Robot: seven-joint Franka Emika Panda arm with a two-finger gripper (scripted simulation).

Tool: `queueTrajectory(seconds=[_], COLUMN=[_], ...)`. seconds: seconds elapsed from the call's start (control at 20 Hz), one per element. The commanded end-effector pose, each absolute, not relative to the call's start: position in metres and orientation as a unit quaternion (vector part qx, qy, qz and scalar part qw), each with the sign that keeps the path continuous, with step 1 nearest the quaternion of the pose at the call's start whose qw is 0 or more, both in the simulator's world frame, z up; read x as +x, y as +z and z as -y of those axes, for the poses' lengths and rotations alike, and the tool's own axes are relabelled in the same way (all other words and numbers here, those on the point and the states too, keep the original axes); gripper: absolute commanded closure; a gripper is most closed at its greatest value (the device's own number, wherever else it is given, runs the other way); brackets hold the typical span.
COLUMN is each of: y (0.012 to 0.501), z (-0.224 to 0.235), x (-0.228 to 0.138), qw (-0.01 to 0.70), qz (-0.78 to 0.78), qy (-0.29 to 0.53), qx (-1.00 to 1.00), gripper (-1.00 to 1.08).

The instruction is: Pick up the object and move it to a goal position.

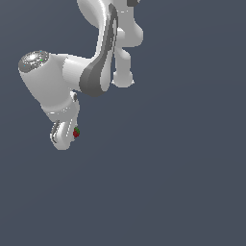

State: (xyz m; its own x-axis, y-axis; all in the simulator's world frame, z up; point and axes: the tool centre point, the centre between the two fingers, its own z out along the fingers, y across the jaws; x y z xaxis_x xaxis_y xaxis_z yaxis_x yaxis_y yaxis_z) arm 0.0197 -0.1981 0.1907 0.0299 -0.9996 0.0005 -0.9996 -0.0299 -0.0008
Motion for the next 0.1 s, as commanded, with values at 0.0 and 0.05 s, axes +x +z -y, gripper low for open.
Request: queueTrajectory(seconds=[0.0, 0.05], y=[0.1919, 0.1917], z=[0.1992, 0.199], x=[0.0205, 0.0207], qw=[0.0, 0.0], qz=[-0.695, -0.695], qy=[0.0, 0.0], qx=[-0.719, -0.719], gripper=[1.08, 1.08])
